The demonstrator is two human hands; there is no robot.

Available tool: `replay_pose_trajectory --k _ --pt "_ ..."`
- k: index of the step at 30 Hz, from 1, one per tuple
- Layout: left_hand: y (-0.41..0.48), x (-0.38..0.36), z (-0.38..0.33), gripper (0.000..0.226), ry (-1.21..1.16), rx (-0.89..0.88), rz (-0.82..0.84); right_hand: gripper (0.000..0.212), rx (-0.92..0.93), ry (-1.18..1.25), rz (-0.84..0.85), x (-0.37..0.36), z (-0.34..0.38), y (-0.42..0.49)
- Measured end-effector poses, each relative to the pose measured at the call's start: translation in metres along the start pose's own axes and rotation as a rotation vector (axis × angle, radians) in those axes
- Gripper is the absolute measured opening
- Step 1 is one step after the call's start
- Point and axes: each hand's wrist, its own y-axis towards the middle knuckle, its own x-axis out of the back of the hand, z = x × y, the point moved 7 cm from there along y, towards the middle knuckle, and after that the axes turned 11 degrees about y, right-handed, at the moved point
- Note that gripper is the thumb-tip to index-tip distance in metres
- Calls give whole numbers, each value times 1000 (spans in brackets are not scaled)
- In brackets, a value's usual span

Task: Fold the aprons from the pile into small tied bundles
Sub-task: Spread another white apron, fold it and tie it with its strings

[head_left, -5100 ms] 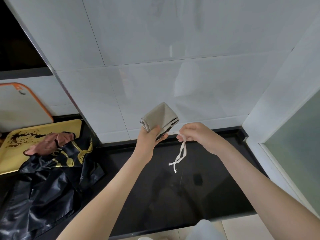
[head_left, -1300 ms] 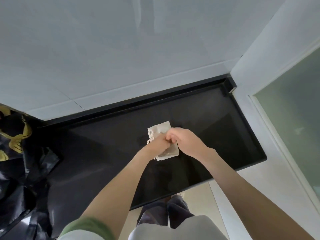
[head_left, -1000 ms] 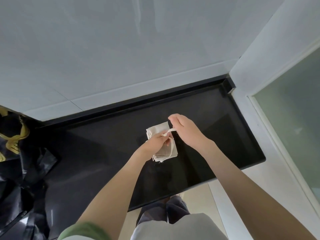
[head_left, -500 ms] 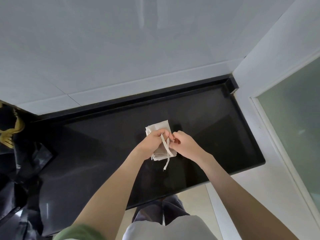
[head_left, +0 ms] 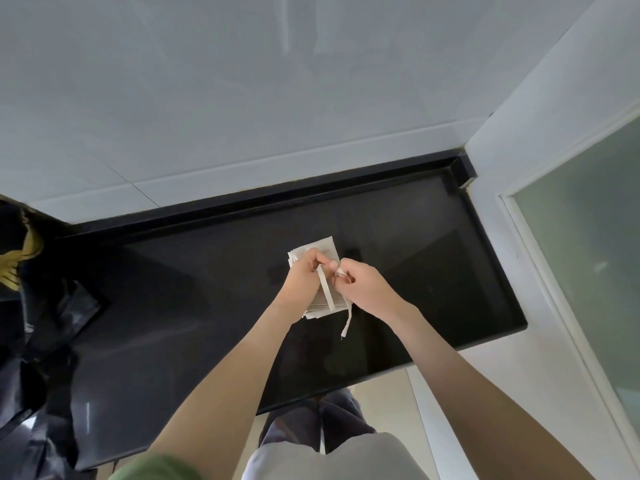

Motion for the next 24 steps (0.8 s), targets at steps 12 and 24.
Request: replay_pose_trajectory --k 12,24 --pt "-1 4 6 36 -40 -70 64 20 -72 662 -217 17 6 -6" --pt "-8 23 37 42 -956 150 -141 19 186 698 -297 39 -14 -1"
